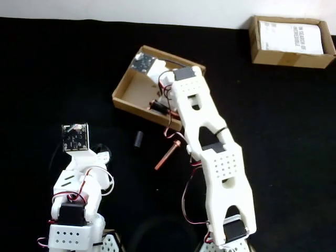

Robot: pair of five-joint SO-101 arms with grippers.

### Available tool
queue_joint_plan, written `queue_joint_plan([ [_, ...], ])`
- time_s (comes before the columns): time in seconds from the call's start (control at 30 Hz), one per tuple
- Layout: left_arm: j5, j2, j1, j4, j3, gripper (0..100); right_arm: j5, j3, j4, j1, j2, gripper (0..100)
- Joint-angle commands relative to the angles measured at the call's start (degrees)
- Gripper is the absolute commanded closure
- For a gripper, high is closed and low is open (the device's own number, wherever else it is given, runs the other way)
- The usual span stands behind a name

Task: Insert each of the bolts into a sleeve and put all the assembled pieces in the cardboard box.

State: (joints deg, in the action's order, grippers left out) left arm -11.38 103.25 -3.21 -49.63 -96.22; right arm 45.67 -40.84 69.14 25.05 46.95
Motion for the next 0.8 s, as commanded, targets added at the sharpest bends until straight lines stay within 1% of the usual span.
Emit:
queue_joint_plan([
  [0.0,-0.35,0.57,-0.57,-0.18,-0.92,99,0.35,-3.3,2.77,-0.57,-1.36,83.7],
  [0.07,-0.35,0.57,-0.57,-0.18,-0.92,99,-0.79,-6.11,5.05,-0.48,-2.15,84.1],
  [0.1,-0.35,0.57,-0.57,-0.18,-0.92,99,-3.08,-7.69,6.2,-0.4,-2.86,85.0],
  [0.17,-0.35,0.57,-0.57,-0.18,-0.92,99,-9.67,-11.03,8.4,0.48,-4.18,87.4],
  [0.23,-0.35,0.57,-0.57,-0.18,-0.92,99,-16.79,-14.64,12.79,1.27,-5.85,89.9],
  [0.33,-0.35,0.57,-1.36,-0.18,-0.92,99,-29.01,-18.86,22.64,4.0,-8.13,90.9],
  [0.43,-0.35,0.57,-6.37,-0.18,-0.92,99,-44.13,-22.73,30.9,7.69,-9.36,90.9],
  [0.53,-0.44,0.57,-11.74,-0.26,-0.92,99,-59.6,-23.25,31.96,10.24,-9.8,91.2],
  [0.6,-0.44,0.57,-15.87,-2.11,-0.92,99,-66.9,-23.16,31.96,11.38,-9.27,91.2],
  [0.67,-0.44,0.57,-19.74,-5.36,-0.92,99,-69.8,-21.41,31.78,12.97,-8.75,91.2],
  [0.77,-0.44,0.66,-24.04,-9.14,-0.75,99,-71.21,-18.15,31.78,14.9,-7.6,91.2],
])
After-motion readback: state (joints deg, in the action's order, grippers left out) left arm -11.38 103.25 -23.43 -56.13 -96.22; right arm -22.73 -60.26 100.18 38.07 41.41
